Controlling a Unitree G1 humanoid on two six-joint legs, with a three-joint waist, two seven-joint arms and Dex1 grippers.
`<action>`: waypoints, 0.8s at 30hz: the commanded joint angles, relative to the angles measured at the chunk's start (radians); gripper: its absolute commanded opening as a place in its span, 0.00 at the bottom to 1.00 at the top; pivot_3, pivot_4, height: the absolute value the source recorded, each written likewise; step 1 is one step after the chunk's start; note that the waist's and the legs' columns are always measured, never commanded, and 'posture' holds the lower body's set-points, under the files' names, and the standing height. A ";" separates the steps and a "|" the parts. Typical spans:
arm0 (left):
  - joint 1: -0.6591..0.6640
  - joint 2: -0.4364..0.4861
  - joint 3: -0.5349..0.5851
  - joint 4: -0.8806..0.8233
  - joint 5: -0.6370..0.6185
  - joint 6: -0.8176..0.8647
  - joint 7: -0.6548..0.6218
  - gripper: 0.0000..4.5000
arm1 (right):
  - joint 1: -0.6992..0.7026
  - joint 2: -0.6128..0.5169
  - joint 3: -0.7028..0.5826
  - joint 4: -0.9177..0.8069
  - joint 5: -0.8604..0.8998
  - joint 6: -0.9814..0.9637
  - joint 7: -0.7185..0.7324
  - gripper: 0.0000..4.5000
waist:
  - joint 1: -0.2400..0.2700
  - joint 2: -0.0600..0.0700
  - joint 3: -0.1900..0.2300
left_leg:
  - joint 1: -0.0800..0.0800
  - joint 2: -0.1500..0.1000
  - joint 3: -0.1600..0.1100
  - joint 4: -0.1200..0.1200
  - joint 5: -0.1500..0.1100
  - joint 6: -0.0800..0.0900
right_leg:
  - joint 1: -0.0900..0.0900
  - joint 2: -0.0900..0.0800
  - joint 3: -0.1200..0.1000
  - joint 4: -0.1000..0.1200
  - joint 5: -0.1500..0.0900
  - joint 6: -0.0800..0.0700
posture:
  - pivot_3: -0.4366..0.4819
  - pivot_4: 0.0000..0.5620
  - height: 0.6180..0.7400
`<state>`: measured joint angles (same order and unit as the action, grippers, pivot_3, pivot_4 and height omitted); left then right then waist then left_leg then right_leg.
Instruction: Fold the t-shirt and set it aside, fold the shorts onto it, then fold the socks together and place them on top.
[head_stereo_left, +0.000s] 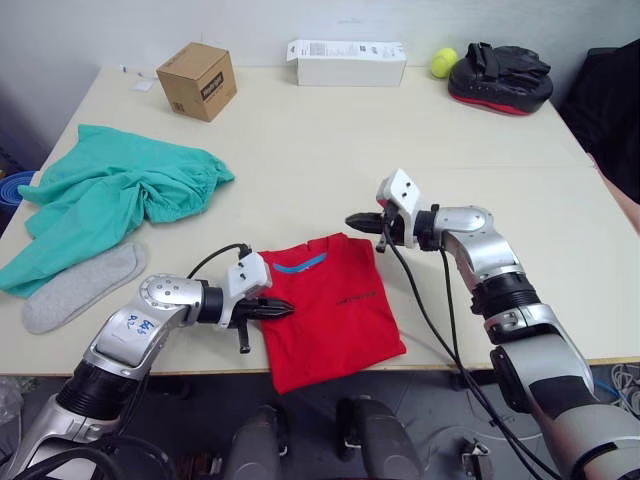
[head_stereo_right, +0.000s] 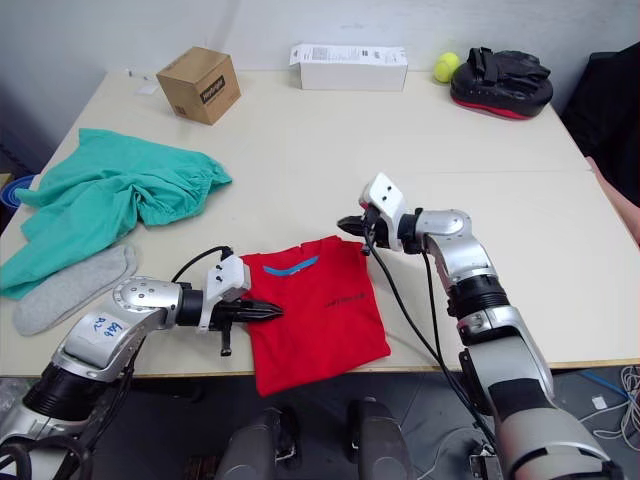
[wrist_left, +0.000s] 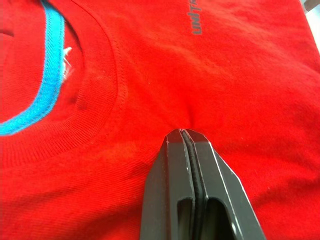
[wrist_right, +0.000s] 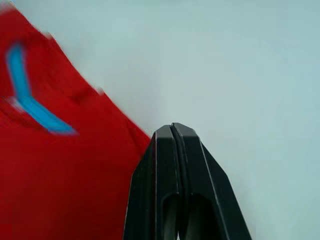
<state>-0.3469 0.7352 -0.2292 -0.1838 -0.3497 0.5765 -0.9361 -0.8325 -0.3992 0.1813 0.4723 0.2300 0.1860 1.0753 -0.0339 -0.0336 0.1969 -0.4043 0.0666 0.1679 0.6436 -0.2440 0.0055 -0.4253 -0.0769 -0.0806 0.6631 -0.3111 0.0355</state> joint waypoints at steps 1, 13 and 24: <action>0.011 -0.004 0.008 0.026 0.041 0.008 0.028 0.01 | 0.114 -0.020 0.046 -0.312 0.076 0.124 0.079 0.00 | 0.002 0.000 0.000 | 0.000 0.000 0.000 0.000 0.000 0.000 | 0.000 0.000 0.000 0.000 0.000 0.000 | 0.48 0.27 1.00; 0.001 -0.023 0.020 0.036 0.046 -0.005 0.016 0.01 | 0.252 -0.124 0.107 -0.329 -0.145 0.016 -0.037 0.00 | 0.003 0.000 0.000 | 0.000 -0.001 0.000 0.000 -0.004 0.000 | 0.000 0.000 0.000 -0.001 0.000 0.000 | 0.48 0.27 1.00; 0.012 -0.030 0.114 -0.018 -0.039 0.011 -0.008 0.33 | 0.238 -0.449 -0.095 -0.548 0.336 0.744 0.256 0.59 | 0.006 0.000 0.000 | -0.002 0.000 -0.001 0.000 -0.005 0.006 | -0.001 -0.001 -0.001 -0.003 0.000 0.000 | 0.48 0.27 1.00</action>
<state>-0.3386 0.6996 -0.1605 -0.1630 -0.3583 0.5817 -0.9401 -0.5870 -0.8120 0.1083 -0.0371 0.5077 0.8438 1.2938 -0.0282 -0.0333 0.1965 -0.4060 0.0665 0.1670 0.6434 -0.2487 0.0118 -0.4261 -0.0778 -0.0819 0.6602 -0.3114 0.0349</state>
